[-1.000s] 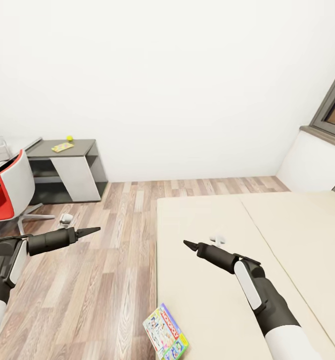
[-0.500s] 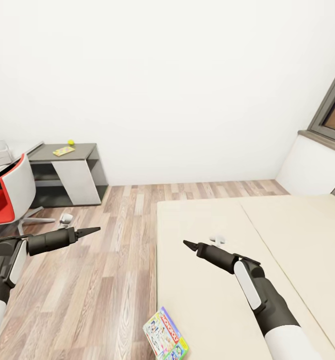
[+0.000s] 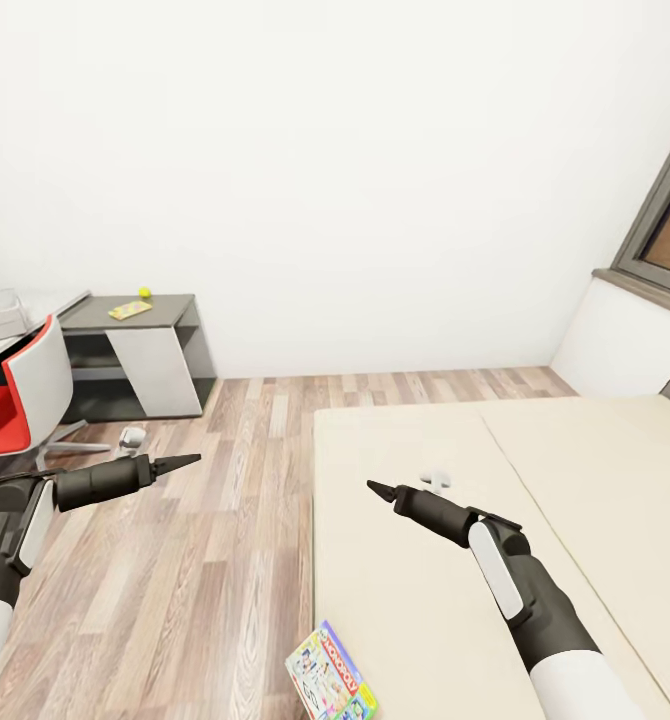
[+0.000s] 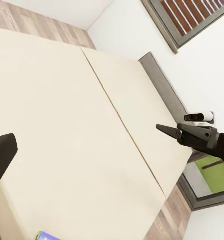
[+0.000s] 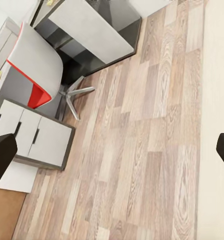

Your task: Put all the toys in the child's room - the three board games (two on the bed and one on the table), the two jigsaw puzzles on the table, and the tennis ball on the table - inside the toy box on the table in the child's room.

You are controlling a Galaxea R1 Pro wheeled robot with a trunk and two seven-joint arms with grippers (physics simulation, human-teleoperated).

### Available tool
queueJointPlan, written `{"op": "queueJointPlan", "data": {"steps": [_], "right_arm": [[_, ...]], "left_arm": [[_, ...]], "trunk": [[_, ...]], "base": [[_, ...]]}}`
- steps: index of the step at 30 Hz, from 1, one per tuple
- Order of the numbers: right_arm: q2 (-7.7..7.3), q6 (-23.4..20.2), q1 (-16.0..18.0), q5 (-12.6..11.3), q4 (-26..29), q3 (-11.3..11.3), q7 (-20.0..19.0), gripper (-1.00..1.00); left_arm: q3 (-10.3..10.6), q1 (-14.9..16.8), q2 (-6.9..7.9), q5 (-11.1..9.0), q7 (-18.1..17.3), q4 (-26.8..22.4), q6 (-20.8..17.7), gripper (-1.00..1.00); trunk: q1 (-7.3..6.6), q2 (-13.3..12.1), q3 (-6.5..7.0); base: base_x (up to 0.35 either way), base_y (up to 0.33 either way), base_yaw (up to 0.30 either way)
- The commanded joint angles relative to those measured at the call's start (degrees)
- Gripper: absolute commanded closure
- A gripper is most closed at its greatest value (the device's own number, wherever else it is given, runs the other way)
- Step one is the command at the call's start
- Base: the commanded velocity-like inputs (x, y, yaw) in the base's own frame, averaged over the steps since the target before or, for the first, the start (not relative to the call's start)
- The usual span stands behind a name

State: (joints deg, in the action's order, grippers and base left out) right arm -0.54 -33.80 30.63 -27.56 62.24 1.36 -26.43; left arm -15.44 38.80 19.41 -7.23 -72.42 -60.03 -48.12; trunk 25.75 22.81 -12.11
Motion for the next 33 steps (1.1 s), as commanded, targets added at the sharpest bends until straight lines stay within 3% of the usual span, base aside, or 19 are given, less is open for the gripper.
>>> {"op": "queueJointPlan", "data": {"steps": [1, 33], "right_arm": [[-0.05, -0.30, 0.04, -0.30, 0.05, 0.05, 0.06, -1.00], [0.08, -0.22, 0.04, -0.30, -0.02, 0.05, 0.06, -1.00]], "left_arm": [[0.01, 0.05, 0.01, -0.14, -0.09, 0.00, -0.48, -1.00], [0.04, 0.05, -0.03, -0.13, -0.07, 0.00, -0.48, -1.00]], "trunk": [[0.04, 0.11, -0.02], [0.04, 0.11, 2.97]], "base": [[0.000, 0.000, 0.000], [0.000, 0.000, 0.000]]}}
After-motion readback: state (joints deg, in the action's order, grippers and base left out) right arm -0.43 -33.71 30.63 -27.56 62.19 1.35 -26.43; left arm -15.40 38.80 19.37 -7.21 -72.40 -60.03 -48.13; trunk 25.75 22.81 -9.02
